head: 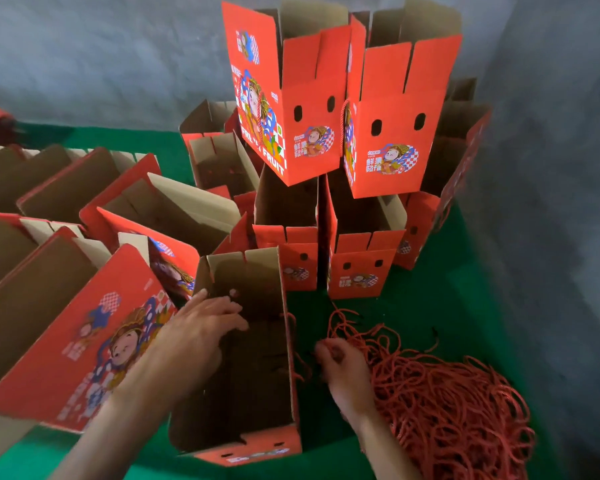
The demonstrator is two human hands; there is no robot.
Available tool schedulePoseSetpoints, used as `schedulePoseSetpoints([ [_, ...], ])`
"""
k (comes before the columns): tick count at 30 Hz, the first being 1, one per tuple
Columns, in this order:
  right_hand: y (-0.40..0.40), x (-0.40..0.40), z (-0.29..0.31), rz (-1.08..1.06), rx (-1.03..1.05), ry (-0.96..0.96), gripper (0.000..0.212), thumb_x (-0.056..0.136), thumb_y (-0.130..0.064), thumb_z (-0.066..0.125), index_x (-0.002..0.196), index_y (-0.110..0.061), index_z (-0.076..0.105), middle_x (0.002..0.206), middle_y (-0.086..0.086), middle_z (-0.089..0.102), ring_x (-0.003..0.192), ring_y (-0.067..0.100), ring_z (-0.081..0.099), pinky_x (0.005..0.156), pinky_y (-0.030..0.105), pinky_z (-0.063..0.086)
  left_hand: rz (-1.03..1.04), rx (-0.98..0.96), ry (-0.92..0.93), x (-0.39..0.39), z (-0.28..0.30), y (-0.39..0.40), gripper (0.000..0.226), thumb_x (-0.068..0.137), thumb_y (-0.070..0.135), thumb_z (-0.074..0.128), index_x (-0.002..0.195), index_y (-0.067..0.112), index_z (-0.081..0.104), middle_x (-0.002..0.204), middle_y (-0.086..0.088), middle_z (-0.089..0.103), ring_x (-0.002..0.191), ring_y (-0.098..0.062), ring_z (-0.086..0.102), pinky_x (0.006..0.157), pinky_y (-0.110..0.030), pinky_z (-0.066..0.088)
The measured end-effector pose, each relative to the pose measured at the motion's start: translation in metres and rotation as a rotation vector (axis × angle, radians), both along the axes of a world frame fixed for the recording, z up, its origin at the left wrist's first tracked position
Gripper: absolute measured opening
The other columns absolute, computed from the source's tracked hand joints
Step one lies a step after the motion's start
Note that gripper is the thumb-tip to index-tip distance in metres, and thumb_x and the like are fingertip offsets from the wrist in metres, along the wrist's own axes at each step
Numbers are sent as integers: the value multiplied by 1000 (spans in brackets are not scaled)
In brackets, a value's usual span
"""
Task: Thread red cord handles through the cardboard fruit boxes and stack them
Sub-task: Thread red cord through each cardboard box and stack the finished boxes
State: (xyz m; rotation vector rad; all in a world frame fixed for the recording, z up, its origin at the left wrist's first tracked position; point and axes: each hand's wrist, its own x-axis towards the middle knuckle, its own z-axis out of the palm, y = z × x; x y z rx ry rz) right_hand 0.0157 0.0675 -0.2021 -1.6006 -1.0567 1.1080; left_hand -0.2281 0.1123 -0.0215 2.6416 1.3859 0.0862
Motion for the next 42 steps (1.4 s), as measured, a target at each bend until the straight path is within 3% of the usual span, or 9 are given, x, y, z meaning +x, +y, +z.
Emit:
schedulePoseSetpoints([
  [5, 12, -3, 17, 9, 64, -135, 40, 106, -33, 58, 75, -9, 66, 66, 3, 61, 59, 15, 54, 61, 37, 40, -120, -94, -58, -41, 29, 6, 41, 102, 26, 33, 127, 25, 65, 157, 4, 34, 149, 2, 10, 122, -15, -7],
  [10, 13, -10, 21, 35, -19, -34, 20, 106, -17, 57, 94, -20, 74, 85, 1, 74, 80, 11, 69, 72, 22, 52, -141, -98, -171, -47, 28, 8, 47, 90, -14, 47, 108, 17, 77, 141, 7, 56, 147, -4, 34, 126, -26, 17],
  [13, 7, -10, 17, 74, -17, 149, 18, 104, -9, 58, 109, -22, 70, 92, 2, 78, 82, 11, 73, 70, 18, 52, -160, -41, -141, -56, 16, 14, 44, 102, 21, 33, 109, 21, 77, 147, 8, 49, 150, -2, 22, 126, -21, 7],
  [16, 3, -7, 11, 23, -32, 217, 20, 100, -7, 65, 116, -17, 66, 91, 3, 80, 68, 13, 71, 61, 21, 52, -231, -12, 82, -57, 7, 15, 32, 92, 17, 67, 113, 40, 74, 152, 25, 29, 152, 0, 8, 125, -26, -1],
  [21, 2, 8, 0, -263, -67, 215, 7, 91, -2, 75, 96, -7, 75, 89, 13, 79, 74, 19, 74, 68, 33, 58, -276, 56, 171, -40, 14, 18, 26, 62, 33, 94, 82, 38, 79, 110, 19, 73, 122, -5, 62, 118, -33, 29],
  [25, -1, 33, -4, -496, -5, 238, 9, 93, -1, 72, 88, -8, 76, 82, 5, 77, 71, 16, 72, 65, 26, 58, -281, 107, 140, -14, 10, 18, 16, 90, 45, 69, 99, 35, 78, 104, 21, 73, 108, 1, 65, 120, -32, 30],
  [31, -12, 53, 5, -687, 156, 405, 10, 89, -12, 78, 98, -6, 77, 77, 6, 70, 67, 15, 57, 67, 28, 46, -225, 96, 30, 44, 11, 16, 27, 96, 51, 57, 99, 25, 64, 100, 8, 68, 98, -19, 65, 77, -38, 52],
  [38, -28, 55, 24, -684, 289, 385, 9, 93, -12, 74, 101, -9, 77, 83, 8, 70, 78, 20, 62, 78, 39, 52, -206, -41, -13, 82, 9, 17, 44, 98, 47, 55, 139, 31, 53, 137, 6, 60, 125, -15, 55, 102, -26, 41],
  [42, -39, 63, 39, -702, 314, 310, 11, 92, -23, 76, 102, -21, 80, 89, -3, 78, 83, 12, 72, 80, 32, 58, -188, -166, -118, 89, 12, 17, 34, 93, 32, 64, 127, 28, 60, 122, 12, 67, 105, -3, 57, 93, -14, 42],
])
